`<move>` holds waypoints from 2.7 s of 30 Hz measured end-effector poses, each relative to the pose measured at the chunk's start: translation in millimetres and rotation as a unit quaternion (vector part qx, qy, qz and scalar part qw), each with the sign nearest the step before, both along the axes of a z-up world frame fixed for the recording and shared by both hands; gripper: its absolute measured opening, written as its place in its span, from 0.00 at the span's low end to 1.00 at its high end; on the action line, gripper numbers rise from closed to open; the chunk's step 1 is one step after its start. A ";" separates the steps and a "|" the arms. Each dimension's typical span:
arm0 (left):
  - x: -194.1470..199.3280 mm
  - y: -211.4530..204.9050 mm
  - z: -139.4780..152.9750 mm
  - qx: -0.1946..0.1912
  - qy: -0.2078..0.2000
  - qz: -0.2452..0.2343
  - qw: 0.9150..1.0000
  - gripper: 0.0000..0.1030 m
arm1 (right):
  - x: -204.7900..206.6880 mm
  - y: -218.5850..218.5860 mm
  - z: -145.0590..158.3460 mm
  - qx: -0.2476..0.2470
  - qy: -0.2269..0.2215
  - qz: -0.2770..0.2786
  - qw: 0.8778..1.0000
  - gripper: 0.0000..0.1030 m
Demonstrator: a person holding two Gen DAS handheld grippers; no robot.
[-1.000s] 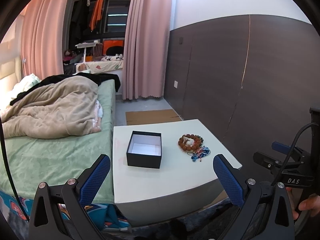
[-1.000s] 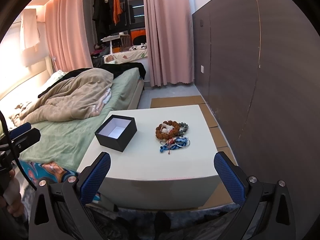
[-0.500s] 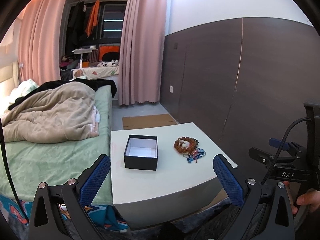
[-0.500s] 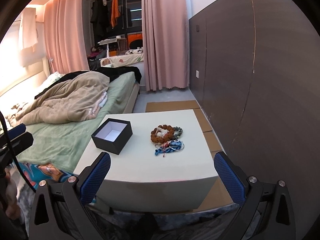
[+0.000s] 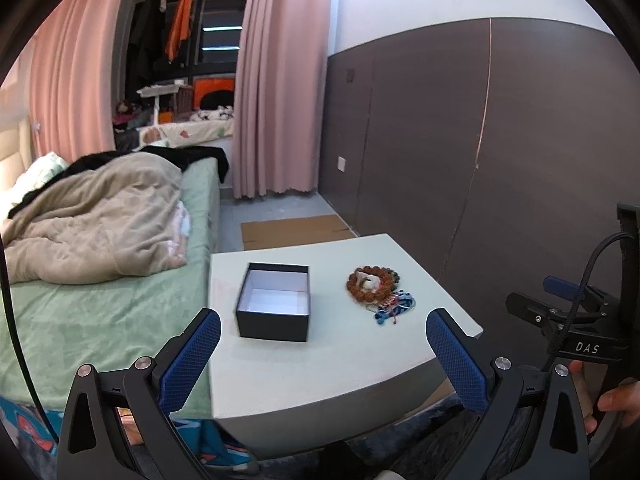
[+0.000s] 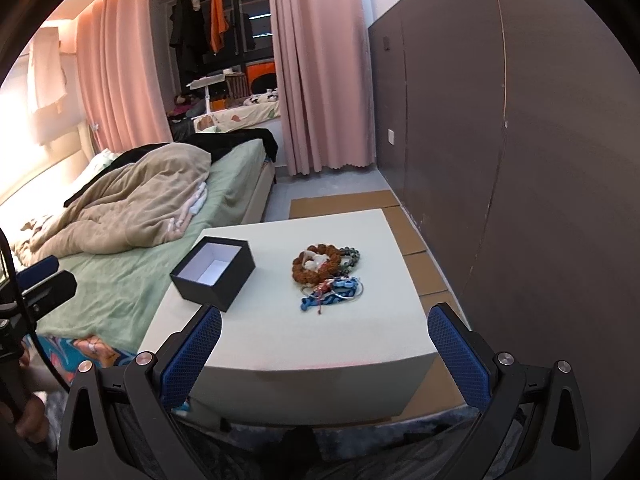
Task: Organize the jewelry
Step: 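Close the left gripper on the brown bead bracelet, then lift the brown bead bracelet with the left gripper over the black box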
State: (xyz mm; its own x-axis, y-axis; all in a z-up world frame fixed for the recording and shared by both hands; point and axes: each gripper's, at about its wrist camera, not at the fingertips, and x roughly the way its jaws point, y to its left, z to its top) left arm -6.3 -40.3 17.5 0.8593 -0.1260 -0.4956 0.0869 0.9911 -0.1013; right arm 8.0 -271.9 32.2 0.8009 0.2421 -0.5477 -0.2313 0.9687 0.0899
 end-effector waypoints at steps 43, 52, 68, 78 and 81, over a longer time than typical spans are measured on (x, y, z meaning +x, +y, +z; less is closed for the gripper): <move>252.9 -126.0 -111.3 -0.006 0.210 -0.143 0.967 0.22 | 153.3 -98.6 -93.9 0.123 0.150 -0.042 0.980 0.76; 273.1 -138.3 -132.8 0.017 0.231 -0.140 0.963 0.21 | 167.0 -100.9 -104.2 0.125 0.165 -0.045 0.977 0.76; 296.8 -149.5 -138.0 0.057 0.276 -0.128 0.951 0.19 | 177.8 -99.8 -106.4 0.139 0.175 -0.038 0.974 0.76; 271.7 -105.8 -87.8 -0.005 0.232 -0.111 0.966 0.19 | 189.8 -80.7 -103.1 0.160 0.198 0.002 0.967 0.58; 264.8 -93.0 -77.0 -0.021 0.221 -0.103 0.970 0.19 | 195.5 -67.5 -103.1 0.166 0.211 0.023 0.963 0.51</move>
